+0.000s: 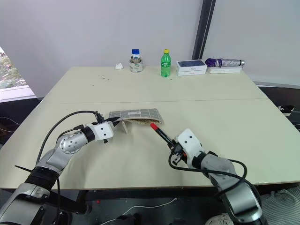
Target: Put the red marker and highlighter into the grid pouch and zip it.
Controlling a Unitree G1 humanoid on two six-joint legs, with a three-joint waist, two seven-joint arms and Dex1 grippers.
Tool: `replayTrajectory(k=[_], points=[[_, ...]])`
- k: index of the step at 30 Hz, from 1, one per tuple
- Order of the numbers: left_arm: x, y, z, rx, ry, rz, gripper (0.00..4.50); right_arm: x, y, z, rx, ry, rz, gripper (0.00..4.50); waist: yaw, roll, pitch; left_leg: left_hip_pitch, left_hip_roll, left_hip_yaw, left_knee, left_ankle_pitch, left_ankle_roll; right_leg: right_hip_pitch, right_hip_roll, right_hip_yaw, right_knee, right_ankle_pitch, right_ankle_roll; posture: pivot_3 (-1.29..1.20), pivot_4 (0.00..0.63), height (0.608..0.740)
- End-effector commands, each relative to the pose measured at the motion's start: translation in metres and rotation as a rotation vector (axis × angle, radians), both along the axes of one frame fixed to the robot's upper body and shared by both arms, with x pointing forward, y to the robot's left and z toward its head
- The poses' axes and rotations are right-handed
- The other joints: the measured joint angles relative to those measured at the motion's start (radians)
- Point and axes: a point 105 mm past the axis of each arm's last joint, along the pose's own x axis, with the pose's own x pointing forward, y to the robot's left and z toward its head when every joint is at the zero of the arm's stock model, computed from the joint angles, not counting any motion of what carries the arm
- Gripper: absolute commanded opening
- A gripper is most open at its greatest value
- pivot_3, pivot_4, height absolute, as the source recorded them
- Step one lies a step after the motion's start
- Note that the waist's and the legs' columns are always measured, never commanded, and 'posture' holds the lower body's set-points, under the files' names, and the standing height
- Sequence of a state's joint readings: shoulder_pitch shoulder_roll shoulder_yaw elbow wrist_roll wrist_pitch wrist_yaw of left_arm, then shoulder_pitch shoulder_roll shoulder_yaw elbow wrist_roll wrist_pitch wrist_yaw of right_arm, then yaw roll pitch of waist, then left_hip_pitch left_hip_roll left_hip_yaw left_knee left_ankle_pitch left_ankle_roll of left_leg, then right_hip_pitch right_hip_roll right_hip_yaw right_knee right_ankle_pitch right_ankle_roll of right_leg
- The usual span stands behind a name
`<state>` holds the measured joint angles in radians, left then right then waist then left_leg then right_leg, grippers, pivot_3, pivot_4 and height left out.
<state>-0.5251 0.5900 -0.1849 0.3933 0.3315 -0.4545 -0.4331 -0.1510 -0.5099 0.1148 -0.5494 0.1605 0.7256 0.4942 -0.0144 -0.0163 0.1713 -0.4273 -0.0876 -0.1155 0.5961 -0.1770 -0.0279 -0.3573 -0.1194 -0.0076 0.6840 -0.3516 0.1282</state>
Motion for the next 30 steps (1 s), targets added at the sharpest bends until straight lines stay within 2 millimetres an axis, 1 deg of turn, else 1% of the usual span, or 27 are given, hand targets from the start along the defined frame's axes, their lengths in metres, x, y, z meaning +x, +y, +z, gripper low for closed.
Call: replayTrajectory(k=[1,6,7,9,13,16,18,20,22,25,26,28,30], points=[[-0.001,-0.007,0.015,-0.005,-0.051,-0.035,0.00,0.007,0.006,0.002,-0.043,-0.050,0.024,0.40,0.000,0.000,0.000,0.000,0.000,0.000,0.000,0.000,0.000,0.000,0.000,0.000,0.000,0.000,0.000,0.00,0.150,0.740],[-0.007,-0.014,0.016,0.012,-0.064,-0.067,0.00,0.021,0.008,-0.006,-0.093,-0.058,0.014,0.40,-0.002,0.000,0.000,0.000,0.000,0.000,0.000,0.000,0.000,0.000,0.000,0.000,0.000,0.000,0.000,0.00,0.150,0.740],[-0.009,-0.016,0.015,0.017,-0.064,-0.076,0.00,0.025,0.010,-0.003,-0.077,-0.064,0.013,0.40,-0.002,0.000,0.000,0.000,0.000,0.000,0.000,0.000,0.000,0.000,0.000,0.000,0.000,0.000,0.000,0.00,0.150,0.740],[-0.011,-0.018,0.014,0.025,-0.064,-0.087,0.00,0.030,0.014,0.002,-0.102,-0.100,0.028,0.40,-0.003,0.000,0.000,0.000,0.000,0.000,0.000,0.000,0.000,0.000,0.000,0.000,0.000,0.000,0.000,0.00,0.150,0.740],[-0.017,-0.028,0.014,0.044,-0.066,-0.139,0.00,0.036,0.023,0.004,-0.125,-0.119,0.057,0.40,-0.002,0.000,0.000,0.000,0.000,0.000,0.000,0.000,0.000,0.000,0.000,0.000,0.000,0.000,0.000,0.00,0.150,0.740],[-0.025,-0.042,0.012,0.066,-0.060,-0.219,0.00,0.045,0.037,0.015,-0.252,-0.230,0.136,0.40,-0.004,0.000,0.000,0.000,0.000,0.000,0.000,0.000,0.000,0.000,0.000,0.000,0.000,0.000,0.000,0.00,0.150,0.740],[-0.029,-0.048,0.013,0.060,-0.052,-0.251,0.00,0.046,0.046,0.017,-0.383,-0.316,0.231,0.40,-0.004,0.000,0.000,0.000,0.000,0.000,0.000,0.000,0.000,-0.001,0.000,0.000,0.001,0.000,0.000,0.00,0.150,0.740],[-0.031,-0.054,0.014,0.055,-0.056,-0.286,0.00,0.051,0.047,0.013,-0.500,-0.385,0.282,0.40,-0.002,0.000,0.000,0.000,0.000,0.000,0.000,0.000,0.000,-0.001,0.000,0.000,0.000,0.000,0.000,0.00,0.150,0.740],[-0.034,-0.055,0.012,0.067,-0.051,-0.312,0.00,0.053,0.046,0.009,-0.532,-0.400,0.293,0.40,-0.003,0.000,0.000,0.000,0.000,0.000,0.000,0.000,0.000,-0.001,0.000,0.000,0.000,0.000,0.000,0.00,0.150,0.740],[-0.037,-0.055,0.008,0.057,-0.019,-0.330,0.00,0.053,0.047,0.009,-0.567,-0.441,0.331,0.40,-0.004,0.000,0.000,0.000,0.000,0.001,0.000,0.000,0.000,-0.001,0.000,0.000,0.000,0.000,0.000,0.00,0.150,0.740],[-0.038,-0.055,0.007,0.050,-0.011,-0.334,0.00,0.052,0.049,0.009,-0.567,-0.456,0.347,0.40,-0.004,0.000,0.000,0.000,0.000,0.001,0.000,0.000,0.000,-0.001,0.000,0.000,0.000,0.000,0.000,0.00,0.150,0.740],[-0.038,-0.055,0.008,0.040,-0.004,-0.335,0.00,0.047,0.050,0.006,-0.526,-0.432,0.380,0.40,-0.005,0.000,0.000,0.000,0.000,0.001,0.000,0.000,0.000,-0.001,0.000,0.000,0.000,0.000,0.000,0.00,0.150,0.740],[-0.035,-0.053,0.008,0.038,-0.006,-0.316,0.00,0.045,0.045,-0.001,-0.509,-0.390,0.394,1.44,-0.003,0.000,0.000,0.000,0.000,0.001,0.000,0.000,0.000,-0.001,0.000,0.000,0.000,0.000,0.000,0.00,0.150,0.740]])
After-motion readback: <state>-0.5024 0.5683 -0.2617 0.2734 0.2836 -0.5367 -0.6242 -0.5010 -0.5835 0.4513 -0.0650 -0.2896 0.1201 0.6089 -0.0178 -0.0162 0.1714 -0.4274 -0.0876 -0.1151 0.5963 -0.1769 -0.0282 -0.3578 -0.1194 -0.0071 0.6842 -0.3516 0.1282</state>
